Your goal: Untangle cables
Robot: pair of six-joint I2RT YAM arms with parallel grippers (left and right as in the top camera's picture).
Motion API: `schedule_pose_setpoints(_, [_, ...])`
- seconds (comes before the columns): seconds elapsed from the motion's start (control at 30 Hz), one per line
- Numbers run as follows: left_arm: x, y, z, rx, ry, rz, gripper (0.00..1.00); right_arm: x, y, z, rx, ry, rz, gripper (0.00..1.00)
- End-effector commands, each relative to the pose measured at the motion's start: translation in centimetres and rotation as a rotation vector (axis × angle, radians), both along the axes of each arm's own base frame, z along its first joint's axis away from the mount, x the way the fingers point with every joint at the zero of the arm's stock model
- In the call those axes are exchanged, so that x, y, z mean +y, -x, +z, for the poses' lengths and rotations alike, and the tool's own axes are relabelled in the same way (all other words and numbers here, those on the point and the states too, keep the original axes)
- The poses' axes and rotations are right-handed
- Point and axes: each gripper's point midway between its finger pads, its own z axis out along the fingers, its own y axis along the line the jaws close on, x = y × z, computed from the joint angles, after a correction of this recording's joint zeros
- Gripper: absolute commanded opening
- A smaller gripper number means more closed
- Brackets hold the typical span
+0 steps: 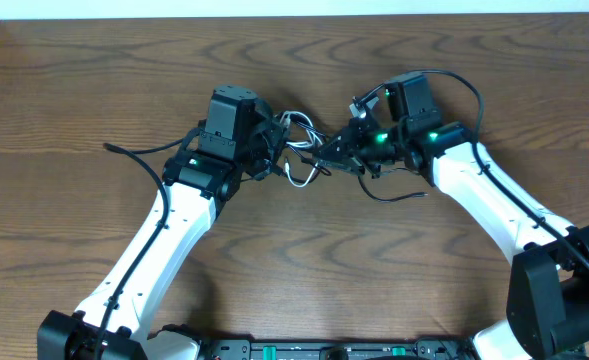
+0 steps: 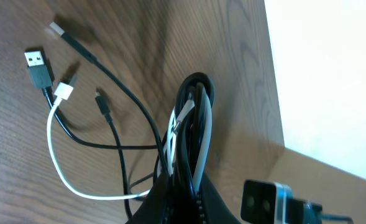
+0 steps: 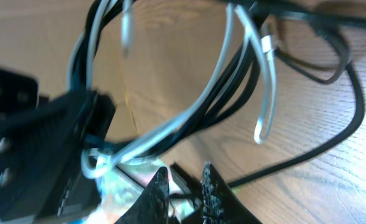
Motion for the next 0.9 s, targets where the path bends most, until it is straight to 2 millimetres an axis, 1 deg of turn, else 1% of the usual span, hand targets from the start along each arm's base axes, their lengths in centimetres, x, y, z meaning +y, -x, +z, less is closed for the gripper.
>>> schedule_pose_setpoints(0.0, [-0.7,0.2,0.8,-0.027,0.011,-0.062,0.08,-0.5,-1.1,-0.1,0.007,0.035,-0.089,0.13])
schedule_pose_setpoints(0.23, [-1.2,0.5,0.8,-0.028,0.011,-0.078,0.08,-0.3,-1.2,0.1,0.02,0.023,-0.104,0.12])
schedule_pose_setpoints(0.37, [-1.4,0.4,0.9,-0.039,0.006,-0.079,0.08,0.5,-0.5,0.1,0.028,0.019,-0.08,0.1])
schedule_pose_setpoints(0.67, [-1.5,0.5,0.9,-0.035,0.012,-0.087,0.08,0.9,-0.3,0.2,0.052,0.012,-0.089,0.12])
schedule_pose_setpoints(0.87, [-1.5,0.5,0.9,-0.036,0.011,-0.085,0.08,1.5,0.3,0.2,0.079,0.009,-0.085,0.15])
